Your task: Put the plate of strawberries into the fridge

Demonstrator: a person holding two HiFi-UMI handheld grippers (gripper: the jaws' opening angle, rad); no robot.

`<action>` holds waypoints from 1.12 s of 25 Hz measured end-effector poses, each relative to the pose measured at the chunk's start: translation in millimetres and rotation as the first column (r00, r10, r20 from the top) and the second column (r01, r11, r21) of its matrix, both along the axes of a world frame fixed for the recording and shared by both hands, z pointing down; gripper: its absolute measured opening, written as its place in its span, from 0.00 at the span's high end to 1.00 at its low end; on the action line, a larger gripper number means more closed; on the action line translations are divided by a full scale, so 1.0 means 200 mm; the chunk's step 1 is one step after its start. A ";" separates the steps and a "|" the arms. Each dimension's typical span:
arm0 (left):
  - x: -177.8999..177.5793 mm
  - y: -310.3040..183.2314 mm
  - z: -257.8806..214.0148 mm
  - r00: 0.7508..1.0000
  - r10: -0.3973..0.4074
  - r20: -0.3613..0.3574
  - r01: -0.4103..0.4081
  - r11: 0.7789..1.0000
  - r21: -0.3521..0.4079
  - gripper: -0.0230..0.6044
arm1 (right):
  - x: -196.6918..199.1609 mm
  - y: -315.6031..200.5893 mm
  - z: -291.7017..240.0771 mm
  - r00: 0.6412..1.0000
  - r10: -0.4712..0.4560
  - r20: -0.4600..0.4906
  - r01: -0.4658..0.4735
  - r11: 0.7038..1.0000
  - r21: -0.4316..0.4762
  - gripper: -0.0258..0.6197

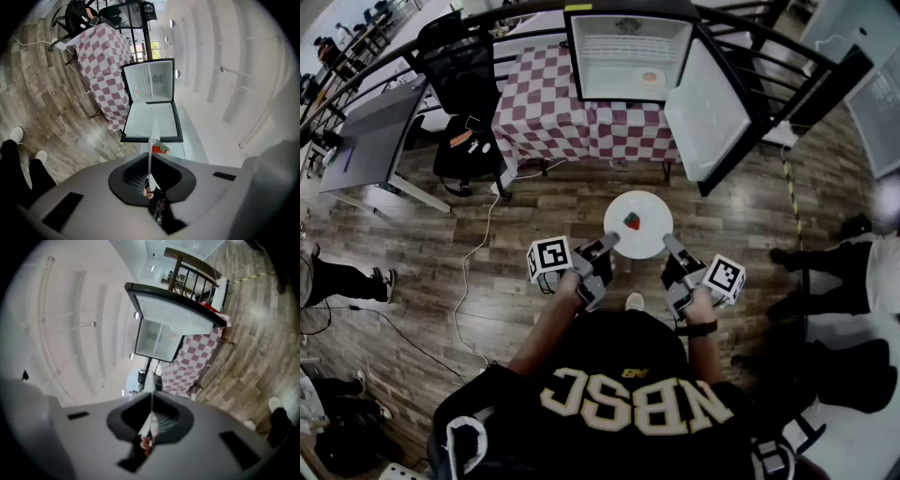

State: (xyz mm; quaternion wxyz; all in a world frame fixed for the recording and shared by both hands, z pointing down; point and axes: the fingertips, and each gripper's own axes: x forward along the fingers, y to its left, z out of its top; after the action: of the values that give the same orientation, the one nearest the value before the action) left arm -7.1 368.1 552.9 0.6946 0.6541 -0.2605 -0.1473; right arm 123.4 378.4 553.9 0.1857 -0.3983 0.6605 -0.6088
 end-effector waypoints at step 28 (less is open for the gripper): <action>0.23 -0.04 0.13 0.992 -0.126 -0.008 0.125 0.989 -0.073 0.92 | 0.18 -0.13 0.13 0.977 -0.192 0.093 0.192 0.981 0.015 0.91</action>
State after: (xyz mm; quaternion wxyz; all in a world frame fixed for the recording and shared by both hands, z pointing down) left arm 37.9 359.1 579.6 0.7090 0.6097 -0.3018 -0.1855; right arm 160.1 352.3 579.1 0.1580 -0.3031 0.6883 -0.6399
